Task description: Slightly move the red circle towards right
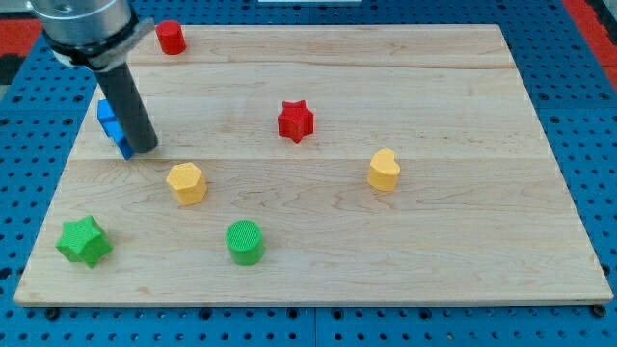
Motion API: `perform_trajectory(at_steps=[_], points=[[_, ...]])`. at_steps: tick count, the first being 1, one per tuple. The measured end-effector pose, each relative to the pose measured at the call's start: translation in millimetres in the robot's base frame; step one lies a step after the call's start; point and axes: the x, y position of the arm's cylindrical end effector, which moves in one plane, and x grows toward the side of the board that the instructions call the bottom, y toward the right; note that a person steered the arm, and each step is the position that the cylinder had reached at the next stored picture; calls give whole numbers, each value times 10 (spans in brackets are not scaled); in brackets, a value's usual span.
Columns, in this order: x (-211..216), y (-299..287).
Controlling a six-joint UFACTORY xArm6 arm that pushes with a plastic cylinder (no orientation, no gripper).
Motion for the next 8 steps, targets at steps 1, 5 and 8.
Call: perform_trajectory(at_steps=[1,5,8], points=[[-41,-41],[-461,722],[-1360,117]])
